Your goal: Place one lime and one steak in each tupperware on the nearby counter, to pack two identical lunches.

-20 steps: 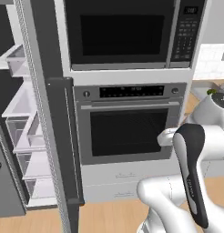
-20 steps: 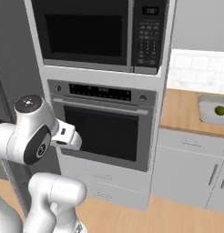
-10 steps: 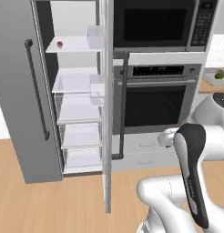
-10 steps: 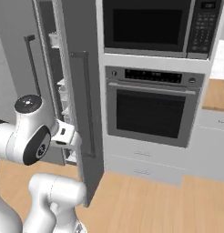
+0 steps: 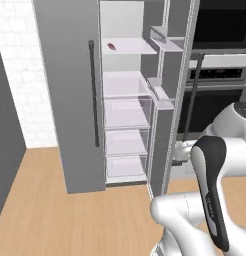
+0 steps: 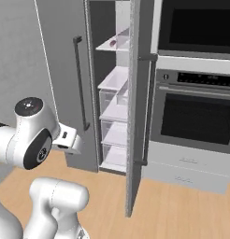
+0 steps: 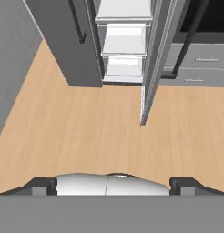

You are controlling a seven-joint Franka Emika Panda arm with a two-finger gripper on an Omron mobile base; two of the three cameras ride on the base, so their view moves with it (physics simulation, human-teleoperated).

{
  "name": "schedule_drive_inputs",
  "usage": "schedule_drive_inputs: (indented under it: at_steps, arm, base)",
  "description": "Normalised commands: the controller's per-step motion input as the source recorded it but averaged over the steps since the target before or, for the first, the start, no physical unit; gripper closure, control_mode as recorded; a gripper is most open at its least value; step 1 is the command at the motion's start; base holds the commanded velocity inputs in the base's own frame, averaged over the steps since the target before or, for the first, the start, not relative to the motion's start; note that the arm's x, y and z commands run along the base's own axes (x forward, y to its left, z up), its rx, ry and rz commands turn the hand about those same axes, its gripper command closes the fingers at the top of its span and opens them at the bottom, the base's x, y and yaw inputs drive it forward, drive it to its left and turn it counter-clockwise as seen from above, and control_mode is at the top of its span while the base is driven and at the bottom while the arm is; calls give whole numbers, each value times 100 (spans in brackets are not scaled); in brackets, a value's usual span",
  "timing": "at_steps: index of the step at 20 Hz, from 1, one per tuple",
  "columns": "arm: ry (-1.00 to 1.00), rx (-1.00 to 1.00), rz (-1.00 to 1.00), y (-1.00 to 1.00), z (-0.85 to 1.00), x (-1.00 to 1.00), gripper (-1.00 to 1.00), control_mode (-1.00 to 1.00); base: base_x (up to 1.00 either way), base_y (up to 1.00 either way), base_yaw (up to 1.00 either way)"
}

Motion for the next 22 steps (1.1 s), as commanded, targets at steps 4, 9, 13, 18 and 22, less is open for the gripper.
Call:
schedule_drive_inputs:
  at_steps: [4, 9, 13, 18, 22]
  arm:
    - [0, 0, 0, 0, 0, 0, -100, 100]
    - [0, 0, 0, 0, 0, 0, -100, 100]
    - [0, 0, 0, 0, 0, 0, -100, 100]
    - [0, 0, 0, 0, 0, 0, -100, 100]
    - [0, 0, 0, 0, 0, 0, -100, 100]
  base:
    - [1, 95, -3]
    - [36, 9, -9]
    - [81, -10, -1]
    - [99, -8, 0]
    - [91, -14, 0]
